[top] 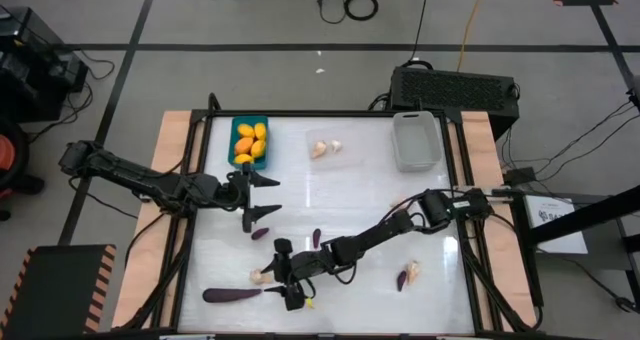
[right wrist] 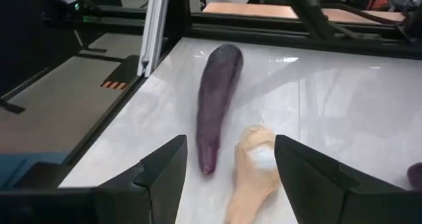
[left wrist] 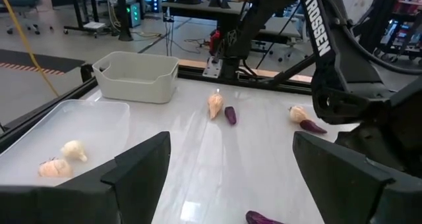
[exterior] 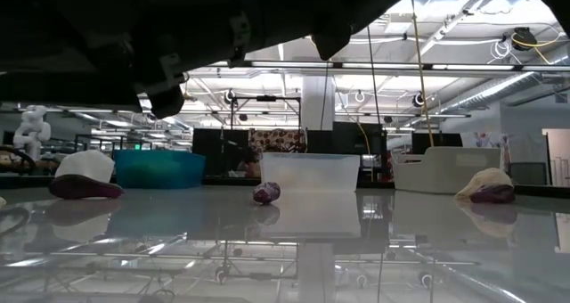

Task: Sort produce into baskets
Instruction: Put the garlic into the transparent bin

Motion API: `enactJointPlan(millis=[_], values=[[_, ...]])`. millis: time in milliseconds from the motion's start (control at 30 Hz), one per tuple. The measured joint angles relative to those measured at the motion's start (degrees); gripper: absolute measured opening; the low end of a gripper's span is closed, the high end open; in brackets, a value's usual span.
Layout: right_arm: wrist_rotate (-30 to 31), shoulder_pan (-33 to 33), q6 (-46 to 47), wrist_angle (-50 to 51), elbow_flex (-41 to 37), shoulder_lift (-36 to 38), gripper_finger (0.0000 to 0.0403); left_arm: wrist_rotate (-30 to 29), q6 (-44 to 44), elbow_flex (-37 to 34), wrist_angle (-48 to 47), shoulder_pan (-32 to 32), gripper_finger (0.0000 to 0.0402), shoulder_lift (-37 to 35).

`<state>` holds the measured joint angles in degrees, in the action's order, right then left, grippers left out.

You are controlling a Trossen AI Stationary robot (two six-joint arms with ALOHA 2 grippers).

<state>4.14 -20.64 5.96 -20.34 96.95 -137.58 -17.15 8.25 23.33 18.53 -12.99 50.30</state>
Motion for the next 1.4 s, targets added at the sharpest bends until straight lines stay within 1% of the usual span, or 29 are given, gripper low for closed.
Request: enactJointPlan(millis=[133,467,667,833,900,1000,1100,1200,1333,1400], values=[[0.43,0.0,0.28,-0.8,0.02,-0.02,0.0222,0.01,0.28,-0.02,-0.01,0.0,0.0325,0.0],[0.51,0.54,5.19,-3.51,0.05,-5.01,0.0222,-0.04,0.22,-0.02,0.0,0.0,0.0325,-0.01],[0.31,1.35,8.16,-2.61,0.0,-6.11,0.0222,-0.06,0.26,-0.04,-0.01,0.0,0.0325,0.0],[0.37,1.51,8.18,-2.04,0.02,-5.92,0.022,-0.08,0.0,-0.04,-0.03,0.0,0.0325,0.0],[0.39,1.51,8.17,-1.07,0.02,-5.92,0.0213,-0.1,0.0,-0.04,-0.03,0.0,0.0325,0.0],[0.42,1.52,8.68,-0.47,0.02,-5.9,0.0189,-0.1,0.02,-0.04,-0.03,0.0,0.0325,0.0],[0.38,1.53,8.05,0.02,0.04,-5.88,0.0153,-0.12,0.02,-0.04,-0.03,0.0,0.0325,0.0],[-0.9,1.55,6.85,0.21,0.02,-5.86,0.0104,-0.14,-0.04,-0.04,-0.03,0.0,0.0325,0.0],[-1.86,1.66,6.88,0.73,0.04,-5.68,0.0028,-0.17,0.28,-0.04,-0.04,0.0,0.0325,0.0],[-2.14,1.87,6.88,2.61,0.04,-4.94,0.001,-0.19,0.33,-0.04,-0.13,0.0,0.0325,-0.02]])
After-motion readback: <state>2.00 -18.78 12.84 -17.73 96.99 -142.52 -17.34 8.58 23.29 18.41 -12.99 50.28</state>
